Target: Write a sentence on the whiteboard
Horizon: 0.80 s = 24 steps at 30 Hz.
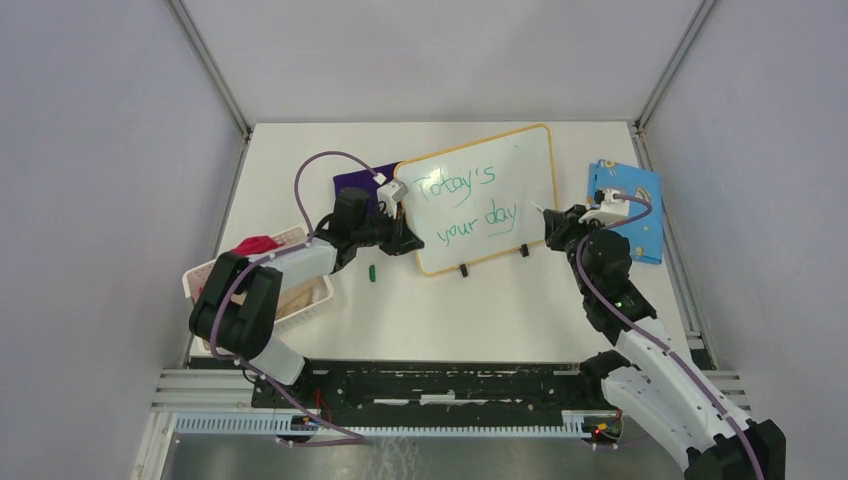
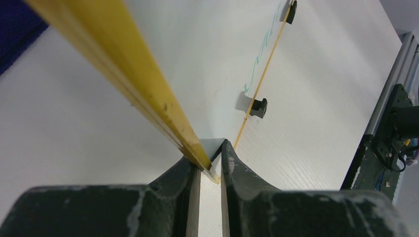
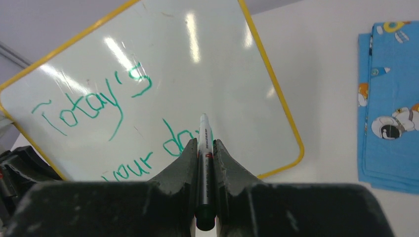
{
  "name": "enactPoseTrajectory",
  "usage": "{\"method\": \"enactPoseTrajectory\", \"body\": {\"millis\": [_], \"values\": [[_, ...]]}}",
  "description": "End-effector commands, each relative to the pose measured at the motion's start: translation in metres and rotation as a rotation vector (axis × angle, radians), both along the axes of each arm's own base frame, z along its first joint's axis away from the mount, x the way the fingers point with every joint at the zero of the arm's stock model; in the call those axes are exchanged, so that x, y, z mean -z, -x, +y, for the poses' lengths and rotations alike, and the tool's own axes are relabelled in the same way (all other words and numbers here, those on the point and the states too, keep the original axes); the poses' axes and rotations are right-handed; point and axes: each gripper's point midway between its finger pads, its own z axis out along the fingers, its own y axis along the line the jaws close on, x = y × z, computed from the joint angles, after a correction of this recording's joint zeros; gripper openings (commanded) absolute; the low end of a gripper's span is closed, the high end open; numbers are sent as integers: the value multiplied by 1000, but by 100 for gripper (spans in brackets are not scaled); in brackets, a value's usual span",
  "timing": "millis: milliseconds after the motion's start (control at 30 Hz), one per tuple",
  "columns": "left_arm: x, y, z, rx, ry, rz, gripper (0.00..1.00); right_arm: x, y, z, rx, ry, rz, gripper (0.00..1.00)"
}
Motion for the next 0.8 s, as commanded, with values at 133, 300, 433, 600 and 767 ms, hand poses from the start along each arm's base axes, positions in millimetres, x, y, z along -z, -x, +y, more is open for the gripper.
{"method": "enactPoseTrajectory", "body": {"millis": [133, 300, 433, 600, 767], "values": [[24, -15, 24, -67, -187, -76, 2, 15, 0, -11, 39, -10, -5, 0], [21, -16, 26, -75, -195, -92, 2, 22, -1, -12, 50, -1, 9, 0], [15, -17, 27, -84, -201, -111, 2, 25, 0, -14, 52, 9, 7, 0], [14, -16, 26, -92, -218, -114, 2, 25, 2, -15, 52, 16, 6, 0], [16, -19, 29, -115, -240, -116, 2, 33, -1, -14, 54, 20, 26, 0]]}}
